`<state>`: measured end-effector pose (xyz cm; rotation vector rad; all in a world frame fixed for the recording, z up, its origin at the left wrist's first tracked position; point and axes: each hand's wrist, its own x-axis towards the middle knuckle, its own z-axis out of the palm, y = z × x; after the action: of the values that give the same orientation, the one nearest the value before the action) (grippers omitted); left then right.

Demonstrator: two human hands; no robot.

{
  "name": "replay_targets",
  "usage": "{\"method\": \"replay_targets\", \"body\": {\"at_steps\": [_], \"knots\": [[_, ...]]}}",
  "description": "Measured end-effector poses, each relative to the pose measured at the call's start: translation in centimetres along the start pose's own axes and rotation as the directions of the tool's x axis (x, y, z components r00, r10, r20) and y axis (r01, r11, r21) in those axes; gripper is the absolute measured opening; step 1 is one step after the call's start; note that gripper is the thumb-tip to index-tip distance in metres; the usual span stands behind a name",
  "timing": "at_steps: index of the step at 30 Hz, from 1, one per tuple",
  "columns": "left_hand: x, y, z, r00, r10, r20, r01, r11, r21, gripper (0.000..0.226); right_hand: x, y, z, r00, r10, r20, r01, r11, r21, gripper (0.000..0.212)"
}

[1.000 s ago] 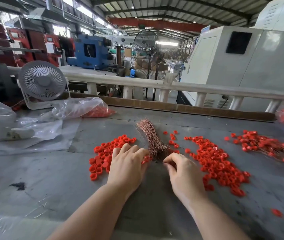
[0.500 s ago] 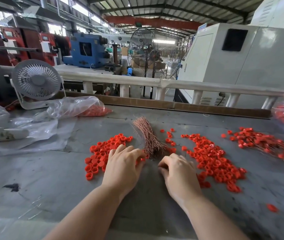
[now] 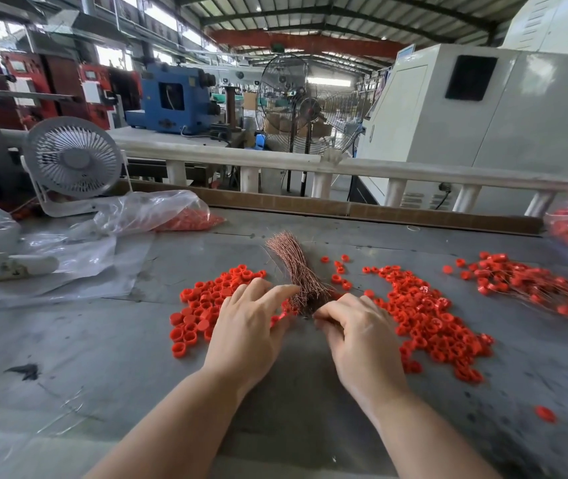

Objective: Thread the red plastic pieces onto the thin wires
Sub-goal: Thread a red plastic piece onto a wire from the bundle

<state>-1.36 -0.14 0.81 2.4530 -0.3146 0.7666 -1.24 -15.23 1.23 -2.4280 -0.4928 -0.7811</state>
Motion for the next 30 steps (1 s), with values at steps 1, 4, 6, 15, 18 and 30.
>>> {"method": "replay_targets", "body": {"at_steps": [1, 4, 6, 15, 18, 30], "knots": [[0.0, 0.1, -0.1, 1.000, 0.006, 0.001, -0.006, 1.000, -0.021, 0.031, 0.0, -0.1, 0.0, 1.000, -0.022, -0.019, 0.023, 1.000, 0.001, 0.016], [-0.1, 0.1, -0.2, 1.000, 0.017, -0.010, -0.017, 0.999, -0.050, 0.015, 0.0, -0.2, -0.2, 0.995, -0.060, -0.074, 0.061, 0.998, 0.013, 0.016], [-0.1, 0.1, -0.1, 1.000, 0.012, -0.016, -0.013, 0.998, -0.063, 0.011, 0.0, -0.2, -0.3, 0.994, -0.065, -0.093, 0.067, 0.998, 0.020, 0.015], [-0.3, 0.4, -0.4, 0.998, 0.051, -0.033, -0.055, 0.985, -0.163, 0.007, 0.1, 0.5, -0.4, 0.985, 0.067, -0.156, -0.074, 0.997, -0.038, 0.010], [-0.3, 0.5, -0.4, 0.999, 0.046, -0.008, -0.047, 0.981, -0.186, 0.006, 0.2, 0.9, -0.6, 0.963, 0.242, -0.115, -0.242, 0.970, 0.016, 0.009], [-0.6, 0.7, -0.8, 0.987, 0.140, 0.076, -0.125, 0.977, -0.174, 0.006, 1.0, 1.0, -1.3, 0.759, 0.628, 0.171, -0.466, 0.342, 0.816, 0.016]]}}
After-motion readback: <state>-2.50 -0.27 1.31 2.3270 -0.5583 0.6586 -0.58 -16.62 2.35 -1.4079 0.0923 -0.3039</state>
